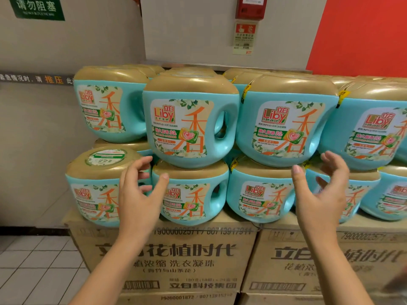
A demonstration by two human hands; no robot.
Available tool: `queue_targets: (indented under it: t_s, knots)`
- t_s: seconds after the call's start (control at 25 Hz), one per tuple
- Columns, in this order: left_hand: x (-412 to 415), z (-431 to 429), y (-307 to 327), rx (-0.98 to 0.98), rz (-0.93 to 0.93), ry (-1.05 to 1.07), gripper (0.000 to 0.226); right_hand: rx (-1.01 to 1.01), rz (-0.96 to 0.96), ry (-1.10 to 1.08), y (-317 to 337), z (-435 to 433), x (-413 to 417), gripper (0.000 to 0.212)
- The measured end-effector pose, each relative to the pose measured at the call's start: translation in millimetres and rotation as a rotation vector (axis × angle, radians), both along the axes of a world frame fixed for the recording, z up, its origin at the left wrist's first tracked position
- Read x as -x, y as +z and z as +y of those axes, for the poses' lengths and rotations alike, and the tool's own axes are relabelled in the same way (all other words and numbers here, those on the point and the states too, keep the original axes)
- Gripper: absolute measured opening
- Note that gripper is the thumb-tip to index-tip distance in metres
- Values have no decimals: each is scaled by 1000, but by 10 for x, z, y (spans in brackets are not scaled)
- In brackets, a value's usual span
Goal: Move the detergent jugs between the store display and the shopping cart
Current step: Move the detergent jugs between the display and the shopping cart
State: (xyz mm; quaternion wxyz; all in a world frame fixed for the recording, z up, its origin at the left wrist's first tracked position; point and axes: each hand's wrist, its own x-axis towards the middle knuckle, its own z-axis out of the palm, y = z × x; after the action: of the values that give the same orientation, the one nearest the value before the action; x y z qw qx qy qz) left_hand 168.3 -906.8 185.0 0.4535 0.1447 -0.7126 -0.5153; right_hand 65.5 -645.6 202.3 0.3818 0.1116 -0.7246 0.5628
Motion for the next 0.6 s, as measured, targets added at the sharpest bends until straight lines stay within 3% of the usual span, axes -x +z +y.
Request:
queue_targets:
  t_s: [0.16,0.4,0.6]
  knots:
    - [-384,165,-349,-92,-65,-220,28,-30,-78,96,-446,200,-402,15]
    - [-1005,533,-974,-200,-392,-470,17,-58,-505,212,-1375,392,-1539,22]
    - [-1621,1036,-1542,-245,-703,-683,14,25,-772,130,-1986,840,-2646,19]
